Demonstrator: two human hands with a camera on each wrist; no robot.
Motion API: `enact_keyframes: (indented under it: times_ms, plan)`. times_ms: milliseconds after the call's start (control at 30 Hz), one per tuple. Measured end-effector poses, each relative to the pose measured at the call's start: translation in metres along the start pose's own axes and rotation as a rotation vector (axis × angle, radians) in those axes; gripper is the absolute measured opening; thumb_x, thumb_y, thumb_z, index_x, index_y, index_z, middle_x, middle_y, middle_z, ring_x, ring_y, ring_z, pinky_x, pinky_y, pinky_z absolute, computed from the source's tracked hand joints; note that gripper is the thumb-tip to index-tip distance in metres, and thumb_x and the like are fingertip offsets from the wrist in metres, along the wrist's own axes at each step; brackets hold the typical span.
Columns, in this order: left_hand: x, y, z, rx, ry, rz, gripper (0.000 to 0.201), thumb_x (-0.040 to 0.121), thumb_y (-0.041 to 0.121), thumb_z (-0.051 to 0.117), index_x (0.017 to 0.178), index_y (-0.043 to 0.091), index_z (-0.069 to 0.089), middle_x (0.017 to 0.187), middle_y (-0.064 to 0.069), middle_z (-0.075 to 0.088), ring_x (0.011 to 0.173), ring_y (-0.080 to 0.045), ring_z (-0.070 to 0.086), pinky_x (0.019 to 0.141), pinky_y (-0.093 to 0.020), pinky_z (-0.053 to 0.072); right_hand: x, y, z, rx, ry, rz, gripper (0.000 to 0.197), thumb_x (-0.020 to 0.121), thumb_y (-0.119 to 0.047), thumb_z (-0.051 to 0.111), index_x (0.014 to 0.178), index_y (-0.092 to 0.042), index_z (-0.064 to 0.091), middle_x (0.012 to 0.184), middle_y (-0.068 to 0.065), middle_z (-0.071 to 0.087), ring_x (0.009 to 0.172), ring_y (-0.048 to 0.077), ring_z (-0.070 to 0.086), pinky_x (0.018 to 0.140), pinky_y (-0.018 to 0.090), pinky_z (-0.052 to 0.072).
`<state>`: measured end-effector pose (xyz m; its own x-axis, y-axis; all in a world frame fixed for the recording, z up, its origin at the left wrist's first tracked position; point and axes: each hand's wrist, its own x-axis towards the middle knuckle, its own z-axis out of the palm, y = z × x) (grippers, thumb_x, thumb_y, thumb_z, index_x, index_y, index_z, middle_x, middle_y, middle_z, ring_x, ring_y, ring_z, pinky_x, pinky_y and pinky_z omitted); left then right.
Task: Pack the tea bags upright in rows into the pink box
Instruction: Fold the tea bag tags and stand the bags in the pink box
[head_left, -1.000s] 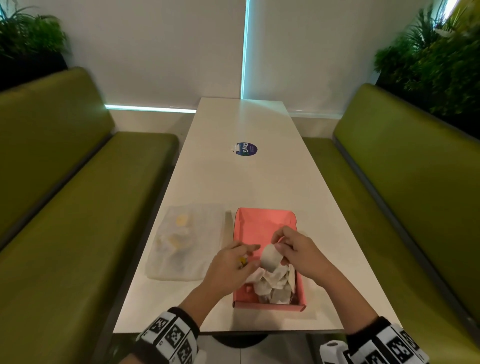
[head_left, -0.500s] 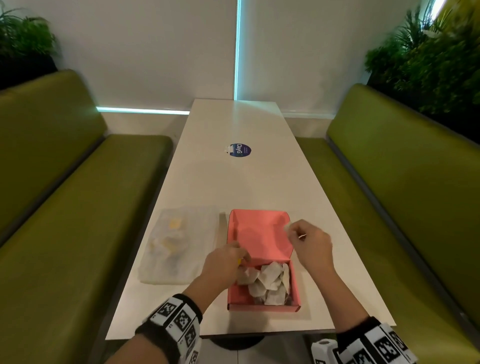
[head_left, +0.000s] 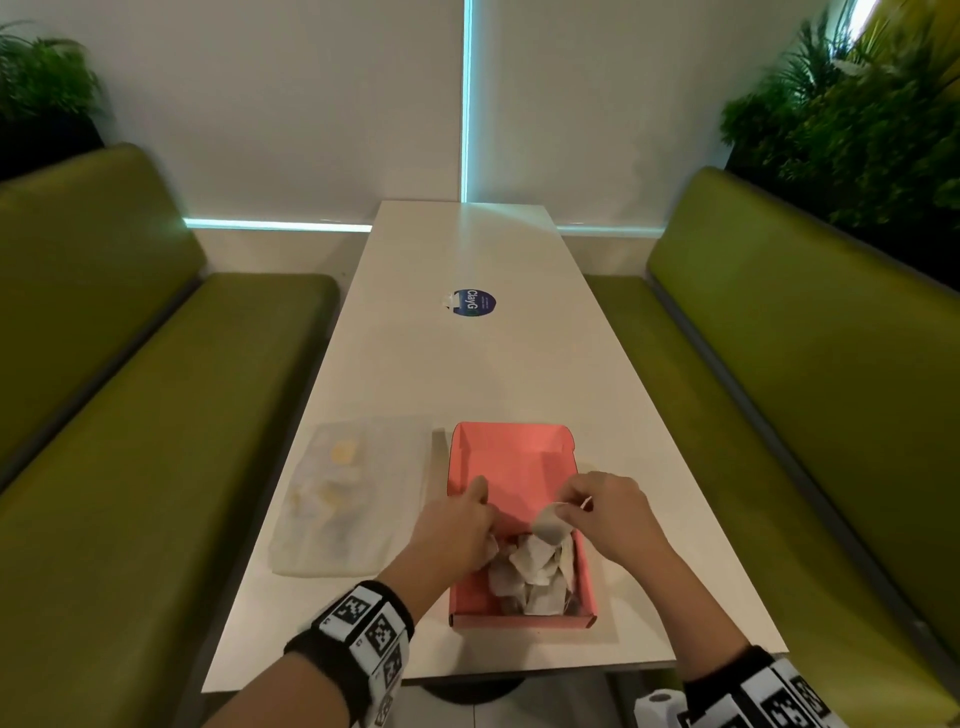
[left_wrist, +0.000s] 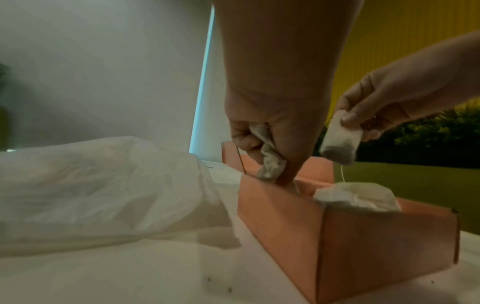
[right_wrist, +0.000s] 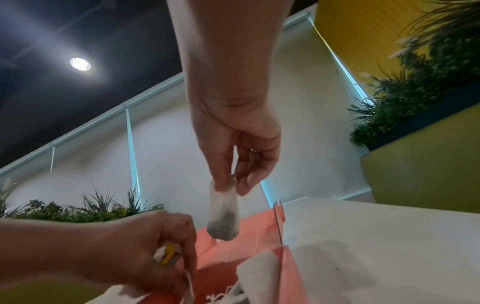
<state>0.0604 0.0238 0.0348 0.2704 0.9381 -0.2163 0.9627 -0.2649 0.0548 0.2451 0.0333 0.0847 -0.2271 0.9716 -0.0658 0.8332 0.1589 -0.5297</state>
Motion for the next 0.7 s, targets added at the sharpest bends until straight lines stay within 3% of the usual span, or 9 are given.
enact_keyframes:
  times_ms: [100, 200, 333, 467, 600, 700]
  plan:
    - [-0.002, -0.009, -0.007, -0.052, 0.01, -0.143, 0.024, 0.088, 0.025, 0.055, 0.106, 0.01, 0.061, 0.121, -0.004, 0.044, 0.095, -0.028, 0.059, 0.066, -0.033, 0.041, -0.001, 0.002, 0.003, 0.006, 0.032, 0.019, 0.007, 0.086, -0.021, 0.065, 0.085, -0.016, 0.069, 0.089, -0.003, 0.066, 0.082, 0.013, 0.058, 0.071, 0.022, 0.042]
    - [-0.003, -0.009, -0.011, -0.076, 0.023, -0.233, 0.022, 0.089, 0.021, 0.049, 0.106, 0.009, 0.059, 0.121, -0.005, 0.044, 0.095, -0.029, 0.06, 0.065, -0.031, 0.037, -0.003, 0.0, 0.005, 0.055, 0.01, 0.021, 0.014, 0.084, -0.023, 0.067, 0.072, -0.025, 0.061, 0.079, -0.01, 0.061, 0.078, 0.01, 0.056, 0.064, 0.016, 0.039]
    - [-0.007, -0.002, -0.012, -0.112, 0.067, -0.302, 0.025, 0.091, 0.021, 0.043, 0.107, 0.01, 0.057, 0.123, -0.006, 0.042, 0.095, -0.028, 0.06, 0.065, -0.031, 0.038, -0.003, -0.003, 0.005, 0.014, -0.03, 0.012, 0.007, 0.086, -0.021, 0.064, 0.088, -0.017, 0.07, 0.08, -0.011, 0.057, 0.079, 0.009, 0.053, 0.07, 0.02, 0.038]
    - [-0.01, 0.0, -0.012, -0.17, 0.097, -0.338, 0.023, 0.091, 0.018, 0.045, 0.111, 0.012, 0.056, 0.124, -0.005, 0.042, 0.096, -0.027, 0.06, 0.067, -0.032, 0.038, -0.005, -0.005, 0.004, 0.02, -0.102, 0.011, 0.01, 0.086, -0.016, 0.063, 0.092, -0.017, 0.071, 0.074, -0.018, 0.052, 0.08, 0.008, 0.052, 0.072, 0.018, 0.038]
    - [-0.015, -0.001, -0.016, -0.216, 0.163, -0.324, 0.029, 0.093, 0.022, 0.044, 0.12, 0.018, 0.054, 0.125, -0.003, 0.046, 0.099, -0.026, 0.06, 0.07, -0.031, 0.041, -0.006, -0.008, 0.002, 0.092, -0.142, 0.019, 0.016, 0.085, -0.008, 0.062, 0.095, -0.019, 0.068, 0.077, -0.009, 0.058, 0.076, 0.008, 0.054, 0.068, 0.014, 0.041]
    - [-0.017, -0.004, -0.024, -0.388, 0.268, -0.255, 0.026, 0.096, 0.031, 0.043, 0.114, 0.024, 0.061, 0.114, 0.003, 0.059, 0.096, -0.019, 0.06, 0.073, -0.026, 0.042, -0.007, -0.012, -0.001, 0.15, -0.171, -0.001, 0.02, 0.083, -0.003, 0.063, 0.09, -0.021, 0.061, 0.072, -0.008, 0.061, 0.069, 0.004, 0.056, 0.065, 0.01, 0.042]
